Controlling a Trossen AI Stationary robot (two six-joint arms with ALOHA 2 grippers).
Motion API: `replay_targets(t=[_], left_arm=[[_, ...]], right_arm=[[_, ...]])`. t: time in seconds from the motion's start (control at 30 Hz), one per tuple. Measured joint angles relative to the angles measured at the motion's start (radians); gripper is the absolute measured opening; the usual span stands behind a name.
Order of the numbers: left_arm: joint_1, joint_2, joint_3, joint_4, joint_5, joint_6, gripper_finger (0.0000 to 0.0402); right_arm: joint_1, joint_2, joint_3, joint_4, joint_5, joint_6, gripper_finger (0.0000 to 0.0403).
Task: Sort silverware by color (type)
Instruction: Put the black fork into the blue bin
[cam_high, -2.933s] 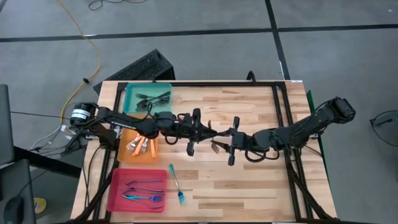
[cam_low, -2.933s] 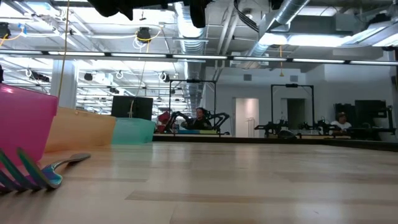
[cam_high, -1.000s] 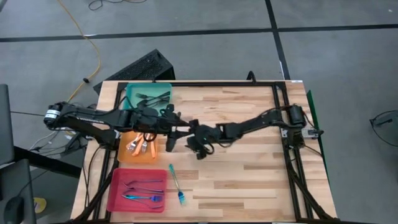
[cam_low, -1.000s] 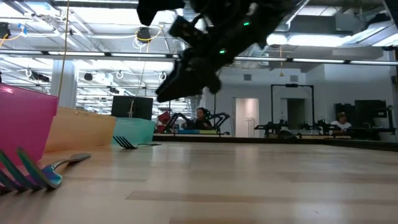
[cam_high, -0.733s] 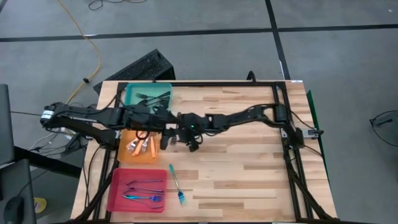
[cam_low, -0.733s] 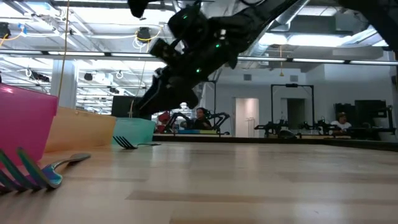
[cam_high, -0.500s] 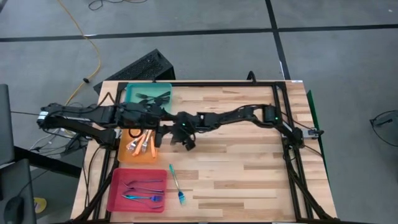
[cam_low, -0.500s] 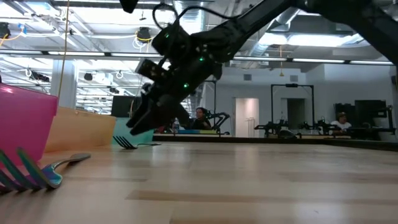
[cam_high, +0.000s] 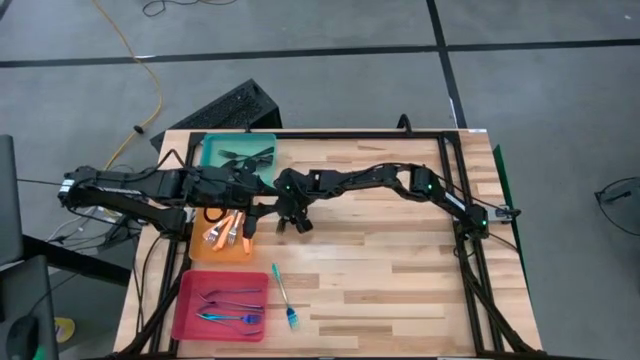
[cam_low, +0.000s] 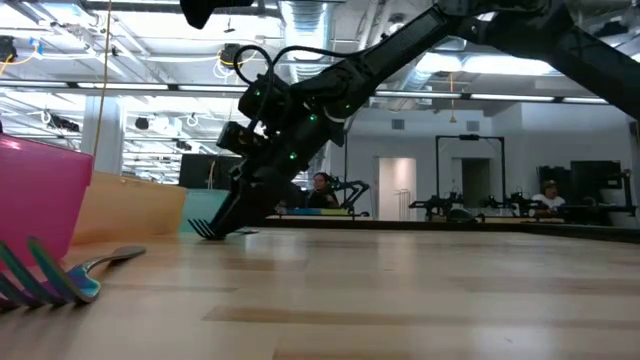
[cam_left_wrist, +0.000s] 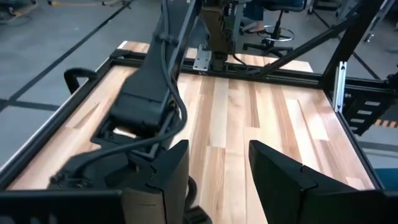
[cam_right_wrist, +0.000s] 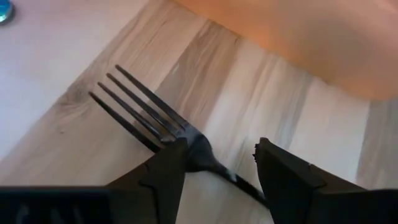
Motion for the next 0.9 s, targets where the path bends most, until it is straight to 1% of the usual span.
replay_targets(t=[0.27, 0.4, 0.63, 0.7, 0.9], left_arm=[[0.000, 0.000, 0.000, -0.019, 0.003, -0.018, 0.0151], [0.000, 0.000, 0.000, -0.019, 0.004, -0.032, 0.0151], [0.000, 0.000, 0.000, -0.018, 0.019, -0.040, 0.0151], [0.000, 0.000, 0.000, -0.018, 0.019, -0.040, 0.0151], [0.000, 0.000, 0.000, -0.015, 0.019, -0.040, 0.0151]], right_arm=[[0.000, -0.015, 0.004, -0.217, -0.014, 0.022, 0.0205], [0.006, -0.015, 0.004, -0.268, -0.043, 0.067, 0.0205], [0.042, -0.077, -0.006, -0.315, -0.019, 0.134, 0.0205], [0.055, -0.106, -0.009, -0.339, -0.011, 0.107, 0.0204], [0.068, -0.180, -0.004, -0.360, -0.020, -0.059, 0.0204]])
